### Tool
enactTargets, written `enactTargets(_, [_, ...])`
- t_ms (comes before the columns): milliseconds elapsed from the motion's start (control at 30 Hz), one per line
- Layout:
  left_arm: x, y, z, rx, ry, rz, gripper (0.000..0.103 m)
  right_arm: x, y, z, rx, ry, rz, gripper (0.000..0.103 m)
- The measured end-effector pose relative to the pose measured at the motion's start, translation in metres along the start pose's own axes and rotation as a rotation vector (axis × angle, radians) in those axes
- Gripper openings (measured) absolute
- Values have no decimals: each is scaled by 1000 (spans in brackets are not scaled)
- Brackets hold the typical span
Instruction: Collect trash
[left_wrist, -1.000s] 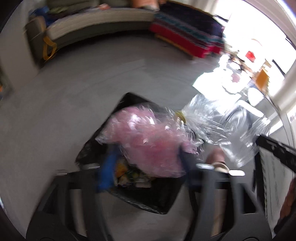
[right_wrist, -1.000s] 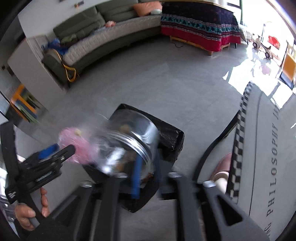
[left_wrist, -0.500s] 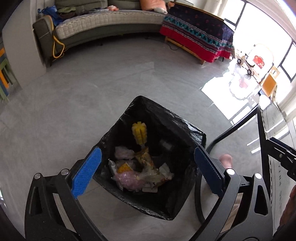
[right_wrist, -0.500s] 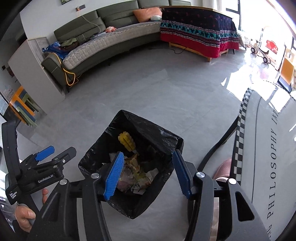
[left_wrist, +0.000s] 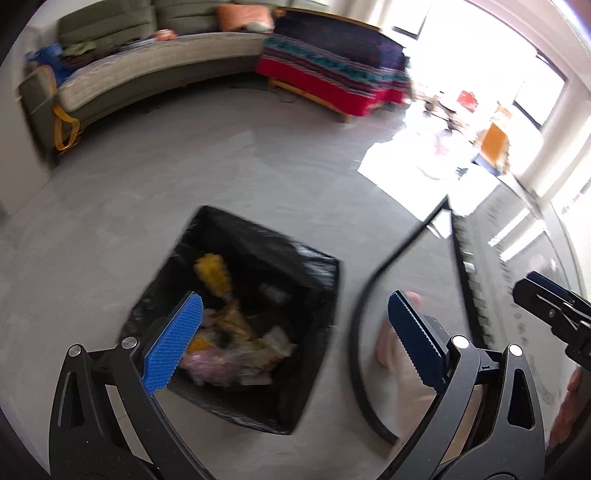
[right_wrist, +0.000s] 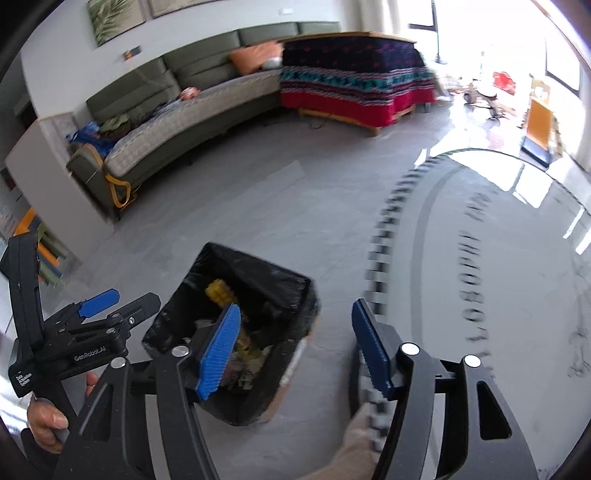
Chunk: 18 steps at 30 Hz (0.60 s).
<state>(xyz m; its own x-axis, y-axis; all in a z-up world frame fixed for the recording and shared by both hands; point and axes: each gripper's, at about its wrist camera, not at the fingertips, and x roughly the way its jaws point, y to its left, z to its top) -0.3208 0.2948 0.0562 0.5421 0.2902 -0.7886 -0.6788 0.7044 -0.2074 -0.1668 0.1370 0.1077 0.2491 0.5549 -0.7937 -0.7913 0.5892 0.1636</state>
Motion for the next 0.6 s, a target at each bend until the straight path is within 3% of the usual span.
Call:
enactTargets(100, [3, -33, 1, 60, 5, -43, 97, -16, -29, -8, 51, -25, -40, 76])
enactTargets(600, [23, -208, -15, 340, 82, -287, 97, -94, -178, -74, 300, -90, -305, 84])
